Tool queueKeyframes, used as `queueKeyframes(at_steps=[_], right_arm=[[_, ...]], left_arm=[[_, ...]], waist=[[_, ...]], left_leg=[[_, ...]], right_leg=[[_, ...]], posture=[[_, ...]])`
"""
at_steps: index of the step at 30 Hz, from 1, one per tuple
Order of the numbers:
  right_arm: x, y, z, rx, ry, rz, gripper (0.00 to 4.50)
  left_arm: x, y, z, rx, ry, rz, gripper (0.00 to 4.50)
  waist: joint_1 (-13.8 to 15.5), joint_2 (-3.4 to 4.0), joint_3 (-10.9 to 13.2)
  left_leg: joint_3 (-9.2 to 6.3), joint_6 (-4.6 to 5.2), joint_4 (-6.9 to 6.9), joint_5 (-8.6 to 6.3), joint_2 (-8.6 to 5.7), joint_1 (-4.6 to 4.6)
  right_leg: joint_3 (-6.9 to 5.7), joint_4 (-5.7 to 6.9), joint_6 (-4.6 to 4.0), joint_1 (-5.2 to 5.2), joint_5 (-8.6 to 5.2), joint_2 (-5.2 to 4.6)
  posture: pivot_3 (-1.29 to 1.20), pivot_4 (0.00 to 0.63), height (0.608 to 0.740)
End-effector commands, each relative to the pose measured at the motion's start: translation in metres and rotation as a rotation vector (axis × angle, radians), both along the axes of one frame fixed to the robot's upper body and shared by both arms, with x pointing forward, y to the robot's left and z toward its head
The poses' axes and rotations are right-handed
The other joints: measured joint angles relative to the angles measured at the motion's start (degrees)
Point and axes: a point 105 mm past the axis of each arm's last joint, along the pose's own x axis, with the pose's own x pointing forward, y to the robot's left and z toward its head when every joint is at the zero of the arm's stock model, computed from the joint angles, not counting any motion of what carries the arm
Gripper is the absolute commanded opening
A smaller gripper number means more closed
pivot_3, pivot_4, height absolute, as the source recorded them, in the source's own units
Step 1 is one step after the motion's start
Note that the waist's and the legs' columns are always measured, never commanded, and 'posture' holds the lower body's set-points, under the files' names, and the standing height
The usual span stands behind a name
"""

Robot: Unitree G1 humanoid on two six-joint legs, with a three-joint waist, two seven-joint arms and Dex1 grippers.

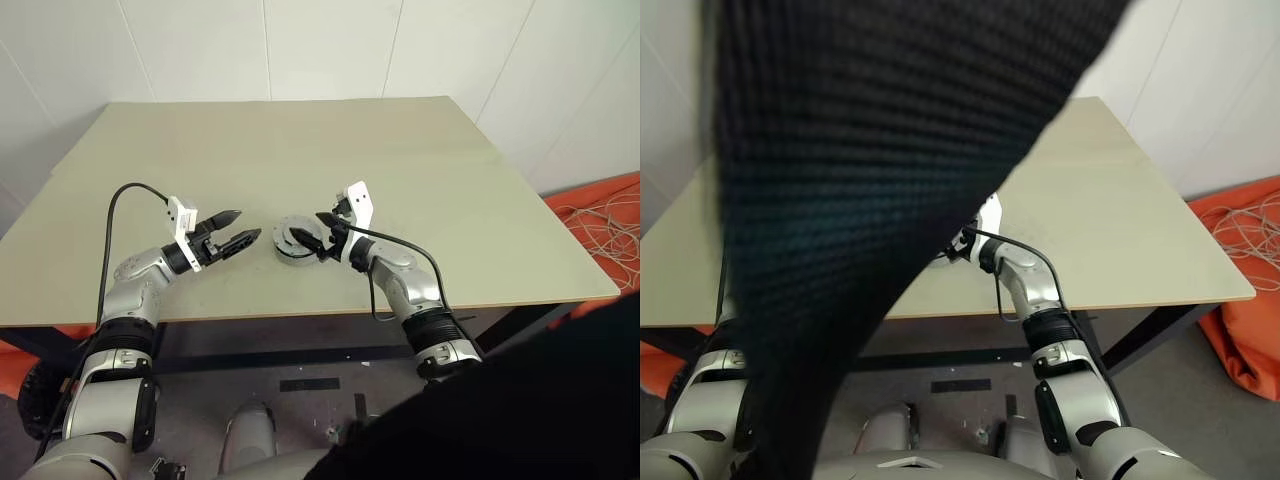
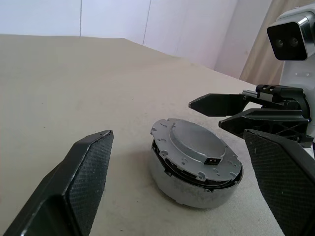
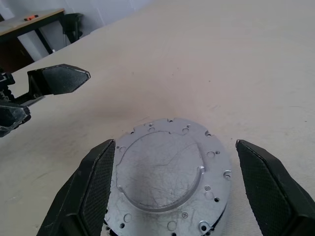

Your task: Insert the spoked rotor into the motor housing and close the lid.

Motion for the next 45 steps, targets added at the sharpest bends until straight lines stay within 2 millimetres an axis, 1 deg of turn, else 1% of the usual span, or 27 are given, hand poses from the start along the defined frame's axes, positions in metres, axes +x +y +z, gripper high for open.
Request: queueKeyframes(at_steps=[1,4,10,18,21,22,23,24,30,37,42,45], right_arm=[[-0.002,0.010,0.001,0.015,-0.019,0.031,4.44],[-0.003,0.012,-0.009,0.013,0.014,0.023,4.44],[-0.005,0.014,-0.025,-0.058,-0.006,0.022,4.44],[-0.004,0.012,-0.025,-0.103,-0.078,0.027,4.44],[-0.002,0.007,-0.022,-0.131,-0.109,0.019,4.44],[-0.002,0.005,-0.021,-0.138,-0.117,0.018,4.07],[-0.002,0.003,-0.020,-0.142,-0.119,0.018,3.89],[-0.002,0.002,-0.020,-0.149,-0.122,0.021,3.58],[-0.002,-0.008,-0.015,-0.182,-0.141,0.022,3.58],[0.000,-0.013,-0.011,-0.202,-0.153,0.014,3.58],[0.002,-0.008,0.005,-0.161,-0.184,0.009,3.58],[-0.002,0.002,0.015,-0.144,-0.212,0.045,3.58]], left_arm=[[0.005,0.001,0.022,0.012,-0.099,0.006,4.50],[0.006,0.001,0.022,0.012,-0.100,0.004,4.50],[0.007,-0.002,0.024,0.019,-0.113,-0.001,4.50],[0.008,-0.002,0.025,0.017,-0.114,0.000,4.50],[0.007,-0.004,0.024,0.010,-0.111,-0.002,4.50],[0.007,-0.005,0.024,0.009,-0.110,-0.002,4.50],[0.007,-0.006,0.023,0.008,-0.110,-0.003,4.50],[0.007,-0.007,0.023,0.007,-0.109,-0.004,4.50],[0.007,-0.009,0.022,-0.002,-0.106,-0.003,4.50],[0.006,-0.010,0.022,-0.008,-0.104,-0.004,4.50],[0.006,-0.010,0.022,-0.010,-0.101,-0.008,4.50],[0.006,-0.010,0.022,-0.010,-0.100,-0.006,4.50]], waist=[[0.0,0.00,0.0],[0.0,-0.01,0.0],[-0.1,0.00,0.0],[-0.2,0.00,0.0],[-0.2,0.00,0.0],[-0.2,-0.01,0.0],[-0.1,0.00,0.0],[-0.1,-0.01,0.0],[-0.1,0.00,0.0],[-0.1,0.00,0.0],[-0.1,0.00,0.0],[-0.1,0.00,0.0]], left_leg=[[0.00,0.00,0.00,0.00,0.00,0.00],[0.01,0.00,0.01,0.00,0.00,0.01],[-0.01,0.00,0.02,0.00,0.00,0.12],[-0.01,0.01,0.01,0.00,0.01,0.18],[-0.01,0.01,0.01,-0.01,0.00,0.18],[0.00,0.01,0.01,-0.01,0.00,0.18],[0.00,0.02,0.01,-0.01,0.00,0.17],[0.00,0.02,0.01,-0.01,0.00,0.17],[0.00,0.03,0.02,-0.02,0.00,0.17],[0.00,0.03,0.00,-0.02,0.00,0.16],[0.00,0.03,0.01,-0.02,0.00,0.15],[-0.01,0.03,0.00,-0.02,0.00,0.06]], right_leg=[[0.00,0.00,0.00,0.01,0.00,0.00],[0.00,0.01,0.00,0.02,0.00,0.00],[0.00,0.02,0.00,0.10,0.00,0.00],[0.01,0.02,0.00,0.15,0.00,0.00],[0.01,0.02,0.00,0.15,0.00,0.00],[0.01,0.02,0.00,0.15,0.00,0.00],[0.01,0.02,0.00,0.15,0.00,0.00],[0.01,0.02,0.00,0.16,0.00,0.00],[0.01,0.01,0.00,0.16,0.00,0.00],[0.01,0.00,0.00,0.14,0.00,0.00],[0.01,0.00,0.00,0.13,0.00,0.00],[0.01,-0.01,0.00,0.04,0.00,0.00]], posture=[[0.00,0.000,0.740],[0.00,0.000,0.740],[0.00,0.000,0.740],[0.00,0.000,0.740],[0.00,0.000,0.740],[0.00,0.000,0.740],[0.00,0.000,0.740],[0.00,0.000,0.740],[0.00,0.000,0.740],[0.00,0.000,0.740],[0.00,0.000,0.740],[0.00,0.000,0.740]])
